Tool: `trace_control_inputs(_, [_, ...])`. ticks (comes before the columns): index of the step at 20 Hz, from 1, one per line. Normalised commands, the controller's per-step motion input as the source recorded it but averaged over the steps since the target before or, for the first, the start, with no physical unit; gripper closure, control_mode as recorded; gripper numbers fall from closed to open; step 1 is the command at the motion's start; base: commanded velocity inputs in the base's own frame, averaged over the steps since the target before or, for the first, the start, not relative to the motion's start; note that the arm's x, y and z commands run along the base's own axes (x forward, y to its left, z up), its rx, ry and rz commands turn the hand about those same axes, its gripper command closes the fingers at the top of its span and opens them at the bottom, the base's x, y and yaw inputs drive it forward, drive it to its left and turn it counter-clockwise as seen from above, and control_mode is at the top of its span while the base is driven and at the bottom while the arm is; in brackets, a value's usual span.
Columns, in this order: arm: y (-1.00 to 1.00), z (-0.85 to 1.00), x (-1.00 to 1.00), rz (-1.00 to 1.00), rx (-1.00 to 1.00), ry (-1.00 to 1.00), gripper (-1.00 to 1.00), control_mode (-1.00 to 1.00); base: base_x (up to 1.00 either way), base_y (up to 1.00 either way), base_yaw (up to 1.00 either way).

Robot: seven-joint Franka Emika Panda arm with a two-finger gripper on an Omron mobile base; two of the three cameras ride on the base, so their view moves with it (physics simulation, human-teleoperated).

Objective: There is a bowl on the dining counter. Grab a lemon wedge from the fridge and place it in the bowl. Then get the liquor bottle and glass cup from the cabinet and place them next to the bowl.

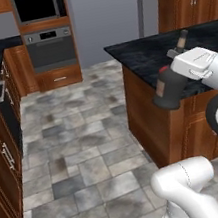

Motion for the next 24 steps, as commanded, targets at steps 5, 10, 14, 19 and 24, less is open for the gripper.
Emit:
trace_control_inputs(5, [0.00,0.00,0.00,0.00,0.00,0.00,1.00,1.00,-0.27,1.00,-0.13])
trace_control_inputs(10, [0.00,0.00,0.00,0.00,0.00,0.00,1.00,1.00,-0.32,1.00,-0.08])
trace_control_inputs(14, [0.00,0.00,0.00,0.00,0.00,0.00,1.00,1.00,0.84,0.79,-0.20])
trace_control_inputs(19, [0.00,0.00,0.00,0.00,0.00,0.00,1.00,1.00,0.47,0.97,-0.48])
trace_control_inputs(24, [0.00,0.00,0.00,0.00,0.00,0.00,1.00,1.00,-0.85,0.32,-0.28])
